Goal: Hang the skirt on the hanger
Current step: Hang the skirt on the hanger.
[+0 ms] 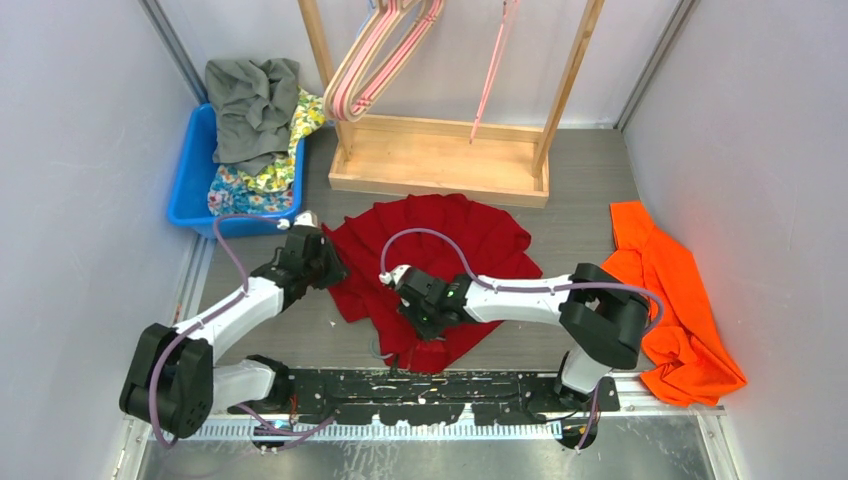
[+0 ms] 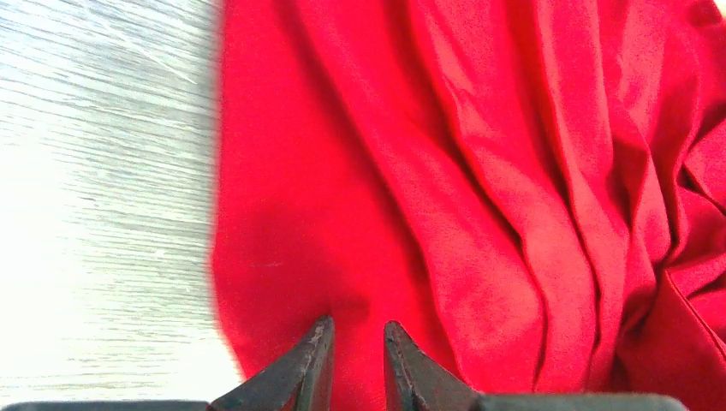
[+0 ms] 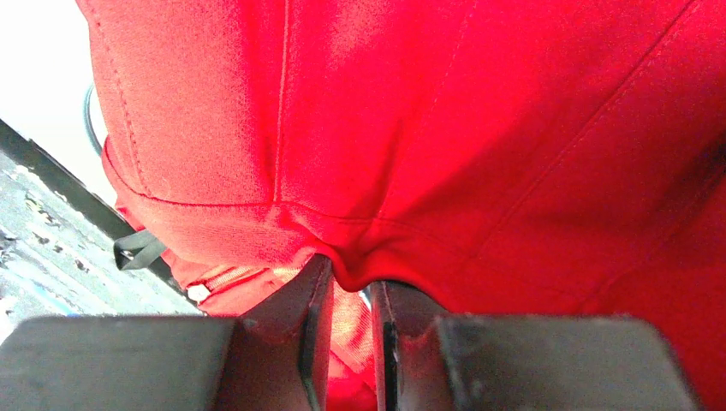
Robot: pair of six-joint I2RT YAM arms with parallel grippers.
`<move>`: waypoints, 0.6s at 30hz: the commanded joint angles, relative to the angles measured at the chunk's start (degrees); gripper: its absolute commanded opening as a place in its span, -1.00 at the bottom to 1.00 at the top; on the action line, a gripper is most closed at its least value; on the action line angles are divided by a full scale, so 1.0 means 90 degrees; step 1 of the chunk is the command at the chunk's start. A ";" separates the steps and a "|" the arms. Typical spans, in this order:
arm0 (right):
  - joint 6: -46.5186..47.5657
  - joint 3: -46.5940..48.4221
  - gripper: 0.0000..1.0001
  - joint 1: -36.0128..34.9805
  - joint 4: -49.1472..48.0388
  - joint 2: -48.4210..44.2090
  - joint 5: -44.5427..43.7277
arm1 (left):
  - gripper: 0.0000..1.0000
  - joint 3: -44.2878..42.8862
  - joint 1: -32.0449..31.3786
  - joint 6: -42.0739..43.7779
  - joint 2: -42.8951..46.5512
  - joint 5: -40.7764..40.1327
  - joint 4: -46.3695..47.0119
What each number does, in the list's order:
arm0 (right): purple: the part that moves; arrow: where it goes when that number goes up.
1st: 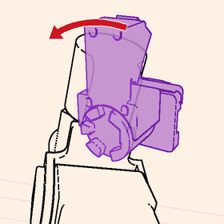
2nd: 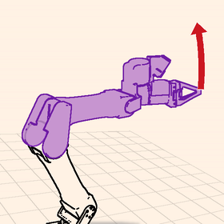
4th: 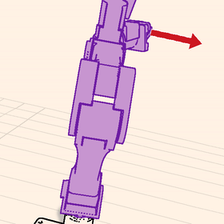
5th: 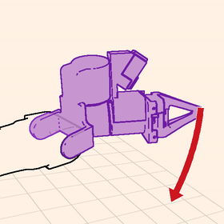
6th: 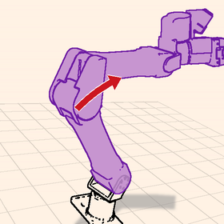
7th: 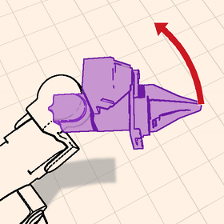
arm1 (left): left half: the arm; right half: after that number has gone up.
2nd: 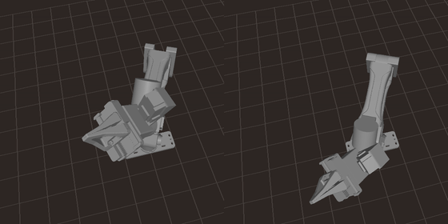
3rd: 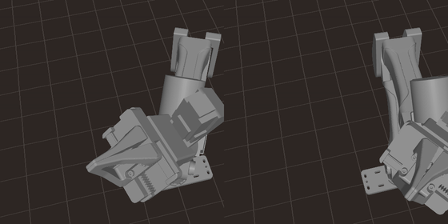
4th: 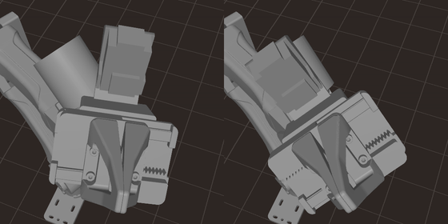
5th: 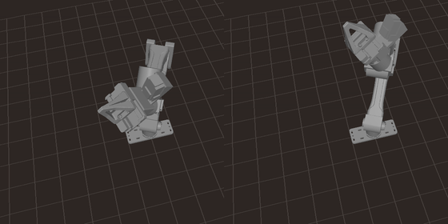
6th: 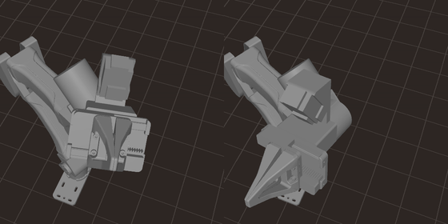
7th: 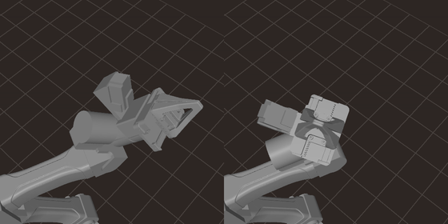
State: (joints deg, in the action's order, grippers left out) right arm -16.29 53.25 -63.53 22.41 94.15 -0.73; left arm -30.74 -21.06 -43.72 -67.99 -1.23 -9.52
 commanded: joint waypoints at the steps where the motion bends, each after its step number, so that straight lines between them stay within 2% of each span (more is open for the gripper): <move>1: -0.0740 -0.0320 -0.75 0.0057 0.0305 -0.0491 -0.0380 | -0.40 -0.0307 0.0148 0.0264 0.0259 -0.0069 -0.0646; 6: -0.0906 -0.0418 -0.77 0.0051 0.0273 -0.0753 -0.0338 | -0.39 -0.0235 0.0144 0.0105 0.0448 -0.0299 -0.0990; 11: -0.0982 -0.0490 -0.71 -0.0027 0.0160 -0.0909 -0.0258 | -0.35 -0.0211 0.0152 -0.0301 0.0063 -0.0241 -0.0793; 15: -0.0991 -0.0501 -0.32 -0.0066 0.0185 -0.0874 -0.0212 | -0.29 -0.0203 0.0149 -0.0529 -0.0150 0.0117 -0.0193; 18: -0.1039 -0.0507 -0.23 -0.0078 0.0167 -0.0876 -0.0166 | -0.25 -0.0189 0.0145 -0.0538 -0.0320 0.0385 0.0316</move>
State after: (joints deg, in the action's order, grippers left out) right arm -24.23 48.69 -63.79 24.32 88.31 -2.20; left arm -31.86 -19.97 -46.96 -69.71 -1.37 -14.96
